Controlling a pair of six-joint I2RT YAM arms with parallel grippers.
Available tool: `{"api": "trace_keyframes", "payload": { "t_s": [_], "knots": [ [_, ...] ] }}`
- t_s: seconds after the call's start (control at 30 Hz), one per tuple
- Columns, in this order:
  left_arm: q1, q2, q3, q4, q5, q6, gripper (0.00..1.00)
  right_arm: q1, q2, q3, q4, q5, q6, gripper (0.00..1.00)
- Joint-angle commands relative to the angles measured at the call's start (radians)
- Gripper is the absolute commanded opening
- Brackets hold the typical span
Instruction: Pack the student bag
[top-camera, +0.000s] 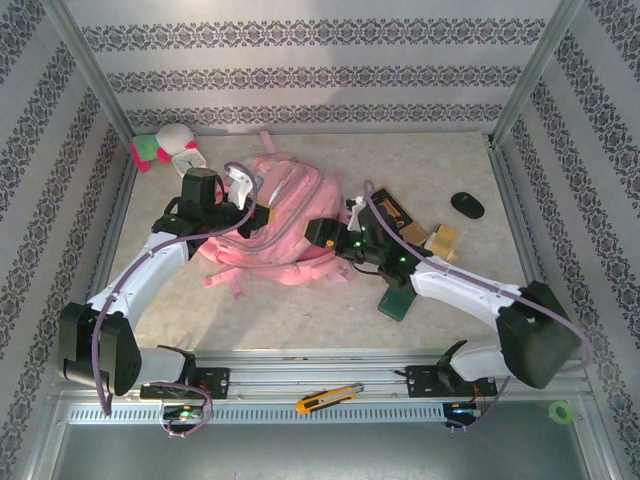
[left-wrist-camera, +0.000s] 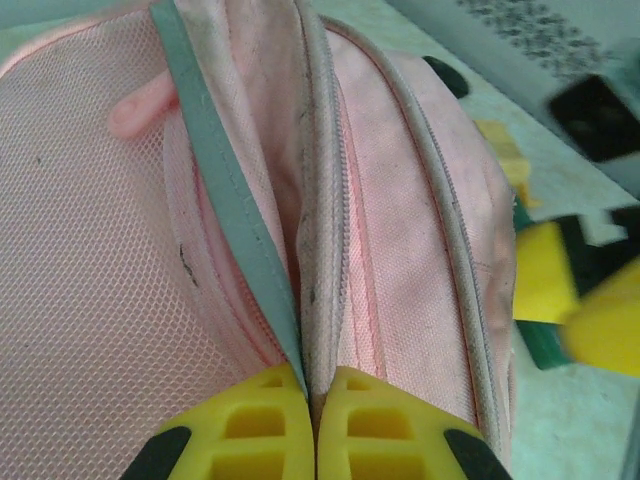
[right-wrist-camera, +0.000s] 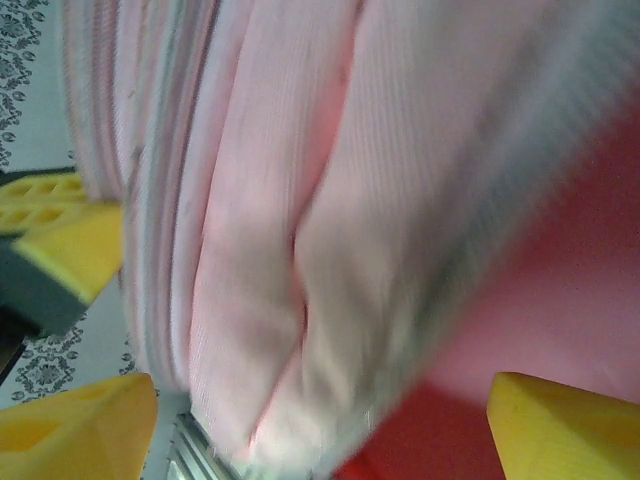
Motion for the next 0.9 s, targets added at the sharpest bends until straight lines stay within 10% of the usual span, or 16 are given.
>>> {"api": "trace_keyframes", "payload": {
  "t_s": [0.0, 0.07, 0.3, 0.5, 0.87],
  "knots": [
    [0.011, -0.018, 0.056, 0.103, 0.211, 0.093, 0.0, -0.003, 0.075, 0.07, 0.11, -0.056, -0.003, 0.85],
    [0.022, -0.016, 0.062, 0.09, 0.233, 0.114, 0.0, 0.0, 0.119, 0.099, 0.17, -0.097, 0.011, 0.77],
    [0.049, 0.005, 0.122, -0.034, -0.102, 0.097, 0.13, 0.077, 0.125, 0.111, 0.231, 0.083, 0.097, 0.0],
    [0.046, -0.137, 0.121, -0.218, -0.315, -0.014, 0.54, 0.149, 0.124, 0.179, 0.244, 0.269, 0.116, 0.0],
    [-0.02, -0.577, -0.18, -0.377, -0.375, -0.234, 0.53, 0.189, 0.213, 0.416, 0.238, 0.383, 0.083, 0.0]
  ]
}}
